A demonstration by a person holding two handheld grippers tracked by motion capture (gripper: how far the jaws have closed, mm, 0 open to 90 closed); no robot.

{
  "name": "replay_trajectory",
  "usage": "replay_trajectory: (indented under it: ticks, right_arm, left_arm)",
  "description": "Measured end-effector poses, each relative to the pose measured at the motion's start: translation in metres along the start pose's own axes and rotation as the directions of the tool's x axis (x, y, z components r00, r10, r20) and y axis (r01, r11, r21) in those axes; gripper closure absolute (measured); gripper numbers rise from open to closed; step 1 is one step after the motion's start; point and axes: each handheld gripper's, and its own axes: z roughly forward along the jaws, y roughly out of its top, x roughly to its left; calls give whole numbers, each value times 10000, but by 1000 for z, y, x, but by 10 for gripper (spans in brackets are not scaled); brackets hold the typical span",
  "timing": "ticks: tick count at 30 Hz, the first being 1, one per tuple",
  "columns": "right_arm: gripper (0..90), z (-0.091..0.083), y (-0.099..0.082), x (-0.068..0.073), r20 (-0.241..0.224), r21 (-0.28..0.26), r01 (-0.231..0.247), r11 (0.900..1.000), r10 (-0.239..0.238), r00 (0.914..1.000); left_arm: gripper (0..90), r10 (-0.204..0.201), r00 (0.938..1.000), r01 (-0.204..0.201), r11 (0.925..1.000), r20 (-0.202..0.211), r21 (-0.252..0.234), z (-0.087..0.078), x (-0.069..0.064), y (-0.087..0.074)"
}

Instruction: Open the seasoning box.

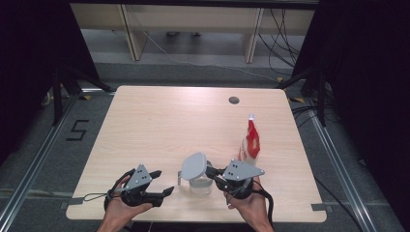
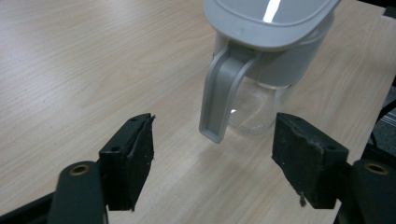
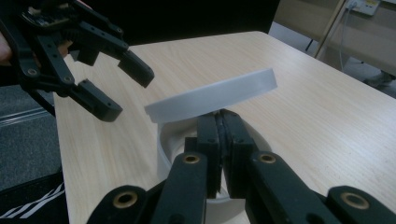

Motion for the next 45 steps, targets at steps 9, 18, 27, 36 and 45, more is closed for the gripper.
replay_trajectory:
  ticks: [9, 18, 27, 36, 45]
  right_arm:
    - [876, 6, 6, 6, -118, -125, -60, 9999, 59, 9999]
    - [868, 13, 12, 11, -434, -259, -44, 9997, 33, 9991]
    - [865, 21, 16, 17, -602, -262, 83, 9996, -99, 9981]
    - [854, 28, 19, 24, -822, -170, 205, 9996, -218, 9964]
    - [776, 12, 9, 17, -472, -103, 111, 9999, -116, 9988]
  left_arm:
    - [241, -267, 9993, 275, 9991, -250, 316, 2, -1, -9]
    - [231, -33, 9996, 44, 9991, -263, 431, 1, -1, -13]
    - [229, 146, 9996, -128, 9977, -257, 670, 0, -1, -13]
    - [229, 105, 9997, -90, 9978, -227, 655, 1, -2, -13]
    - [230, 422, 9988, -402, 9964, -248, 752, 0, 1, -13]
